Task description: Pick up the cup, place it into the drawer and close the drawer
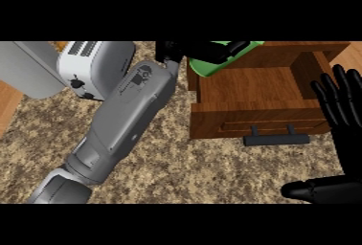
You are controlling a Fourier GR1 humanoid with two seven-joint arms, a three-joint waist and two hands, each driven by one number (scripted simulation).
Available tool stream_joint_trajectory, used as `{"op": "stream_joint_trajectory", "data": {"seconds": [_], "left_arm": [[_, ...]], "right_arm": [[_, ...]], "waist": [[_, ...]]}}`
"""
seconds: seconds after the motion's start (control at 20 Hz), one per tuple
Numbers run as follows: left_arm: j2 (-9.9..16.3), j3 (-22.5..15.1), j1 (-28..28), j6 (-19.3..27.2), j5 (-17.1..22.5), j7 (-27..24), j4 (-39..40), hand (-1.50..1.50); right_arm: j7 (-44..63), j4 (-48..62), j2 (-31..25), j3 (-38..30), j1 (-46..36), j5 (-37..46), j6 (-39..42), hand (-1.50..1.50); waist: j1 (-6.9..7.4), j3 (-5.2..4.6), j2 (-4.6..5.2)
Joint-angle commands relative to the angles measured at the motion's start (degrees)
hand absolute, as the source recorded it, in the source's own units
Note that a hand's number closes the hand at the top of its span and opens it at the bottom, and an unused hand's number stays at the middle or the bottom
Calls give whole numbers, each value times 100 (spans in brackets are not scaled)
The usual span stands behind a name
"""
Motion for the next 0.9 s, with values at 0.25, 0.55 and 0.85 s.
{"op": "stream_joint_trajectory", "data": {"seconds": [0.25, 0.55, 0.85], "left_arm": [[-2, -668, -763, 223, 891, -364, 1471, 150], [-2, -1345, -920, 260, 1070, -416, 1756, 150], [-2, -2084, -902, 688, 1259, -144, 1713, 150]], "right_arm": [[-243, 263, 140, 207, -228, 167, -16, -150], [8, 158, 237, 457, -331, 292, -131, -150], [-241, 246, 130, 346, -210, 169, 97, -150]], "waist": [[-206, 4, 58], [-308, 3, 77], [-401, 9, 82]]}}
